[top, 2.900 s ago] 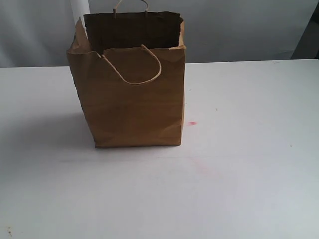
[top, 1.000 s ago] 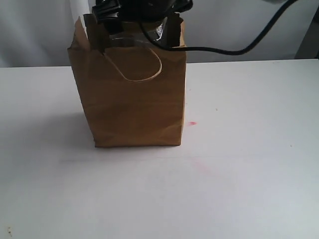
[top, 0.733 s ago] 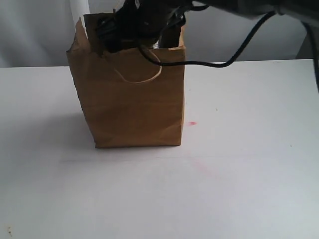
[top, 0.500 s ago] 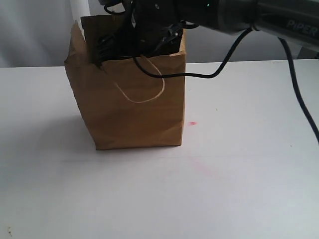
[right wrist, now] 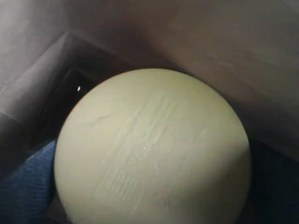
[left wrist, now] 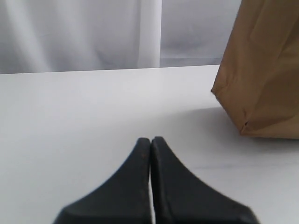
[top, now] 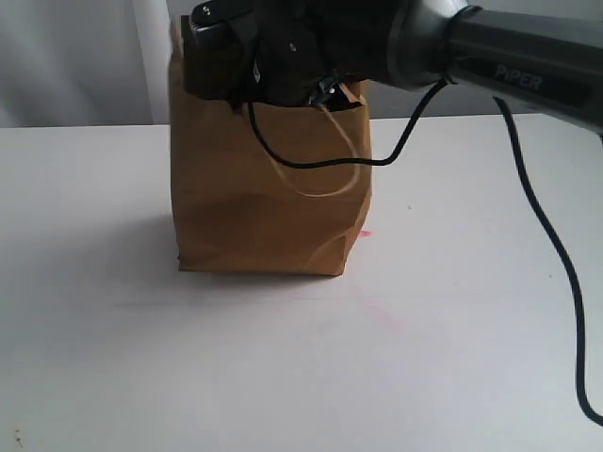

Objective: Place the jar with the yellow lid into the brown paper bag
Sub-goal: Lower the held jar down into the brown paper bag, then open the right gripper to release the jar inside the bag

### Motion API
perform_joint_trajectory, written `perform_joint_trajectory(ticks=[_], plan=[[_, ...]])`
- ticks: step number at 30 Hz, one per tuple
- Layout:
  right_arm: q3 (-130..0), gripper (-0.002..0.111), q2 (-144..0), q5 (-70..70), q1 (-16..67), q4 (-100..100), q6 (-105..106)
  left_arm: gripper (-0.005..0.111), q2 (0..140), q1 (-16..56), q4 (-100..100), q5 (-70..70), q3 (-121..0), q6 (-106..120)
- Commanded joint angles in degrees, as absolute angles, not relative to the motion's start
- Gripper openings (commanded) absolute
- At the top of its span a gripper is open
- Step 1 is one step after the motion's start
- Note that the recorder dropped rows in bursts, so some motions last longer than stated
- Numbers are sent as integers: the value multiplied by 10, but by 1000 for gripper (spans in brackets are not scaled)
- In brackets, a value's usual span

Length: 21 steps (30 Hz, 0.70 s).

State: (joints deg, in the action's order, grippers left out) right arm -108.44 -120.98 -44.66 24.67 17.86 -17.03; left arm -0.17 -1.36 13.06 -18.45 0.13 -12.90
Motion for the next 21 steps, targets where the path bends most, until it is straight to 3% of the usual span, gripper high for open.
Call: perform_joint_trajectory(ticks=[1, 21], plan=[[-1088, 0, -1218, -437, 245, 170, -167, 1, 0, -12, 128, -182, 0, -131], [-1088, 0, -1218, -426, 245, 170, -167, 1, 0, -12, 128, -182, 0, -131]])
